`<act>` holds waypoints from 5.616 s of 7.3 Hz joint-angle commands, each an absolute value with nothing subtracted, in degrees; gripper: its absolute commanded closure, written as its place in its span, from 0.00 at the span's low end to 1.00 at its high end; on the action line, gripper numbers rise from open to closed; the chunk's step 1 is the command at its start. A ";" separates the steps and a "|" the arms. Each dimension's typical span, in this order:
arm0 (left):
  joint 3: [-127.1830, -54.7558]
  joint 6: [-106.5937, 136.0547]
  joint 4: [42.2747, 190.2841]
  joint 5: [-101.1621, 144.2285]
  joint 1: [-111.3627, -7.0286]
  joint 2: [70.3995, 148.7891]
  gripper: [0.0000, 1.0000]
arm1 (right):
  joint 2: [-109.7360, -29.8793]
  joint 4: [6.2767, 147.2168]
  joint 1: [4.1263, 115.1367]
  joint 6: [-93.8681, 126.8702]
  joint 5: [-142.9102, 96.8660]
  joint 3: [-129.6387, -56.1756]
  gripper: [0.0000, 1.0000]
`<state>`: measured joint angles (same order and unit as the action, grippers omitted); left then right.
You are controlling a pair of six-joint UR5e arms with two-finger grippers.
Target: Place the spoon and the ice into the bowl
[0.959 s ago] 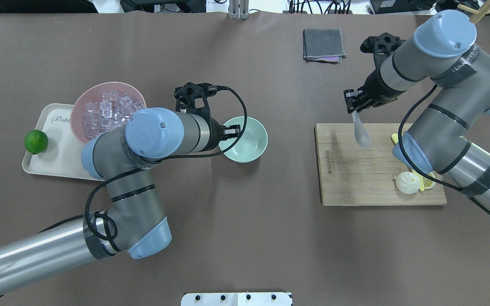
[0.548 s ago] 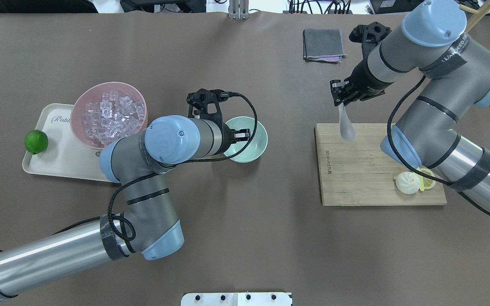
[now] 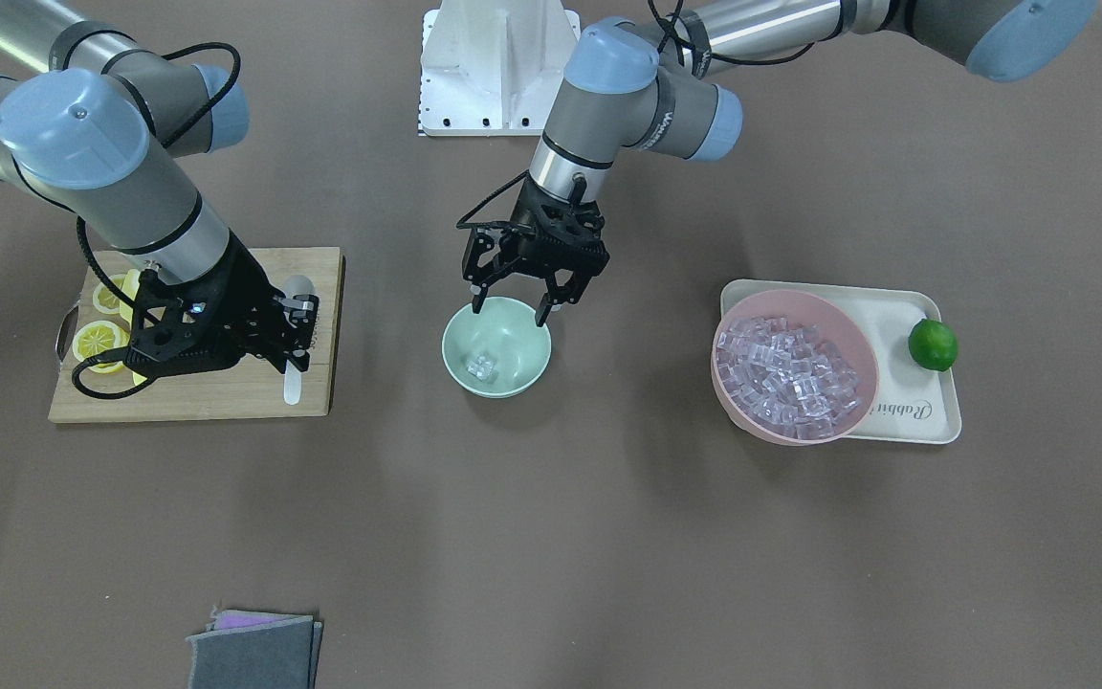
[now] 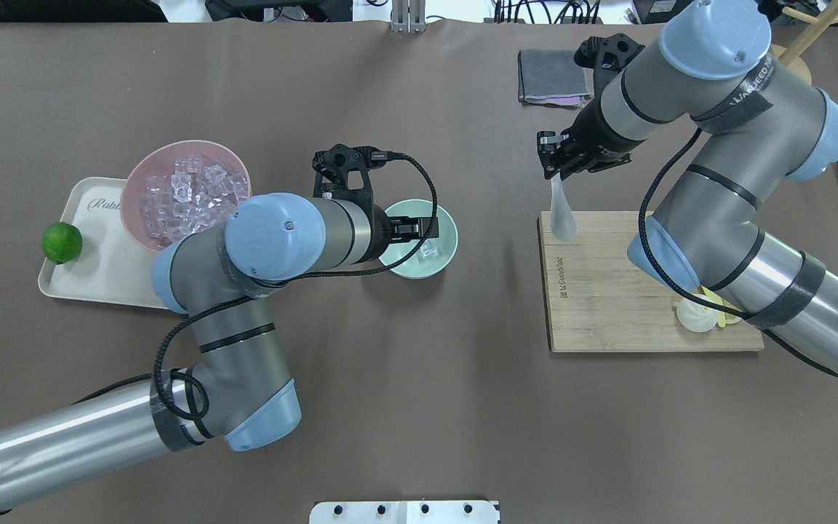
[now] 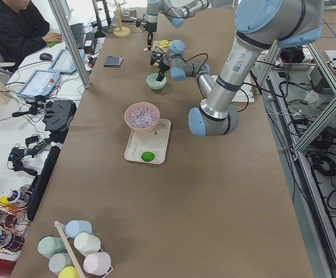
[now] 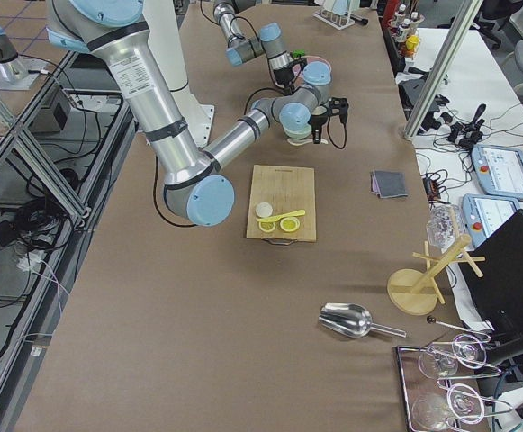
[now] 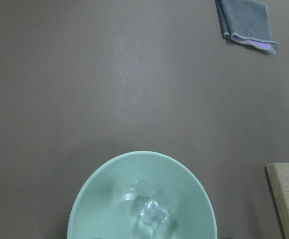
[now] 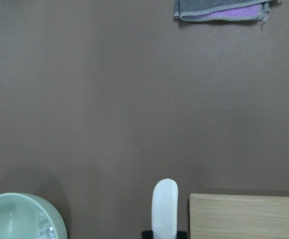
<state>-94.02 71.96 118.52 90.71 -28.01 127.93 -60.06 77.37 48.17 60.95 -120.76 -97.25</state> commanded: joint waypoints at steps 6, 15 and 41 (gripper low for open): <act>-108.19 42.10 101.42 105.45 -54.21 111.30 0.02 | -45.04 77.26 42.29 73.56 -115.16 -89.50 1.00; -108.46 42.02 105.73 108.46 -61.61 110.48 0.02 | -41.40 68.47 35.07 74.26 -102.39 -77.34 0.02; -98.00 2.90 98.96 132.54 -88.86 84.55 0.02 | -89.47 96.50 88.86 -5.71 -132.28 -91.85 0.00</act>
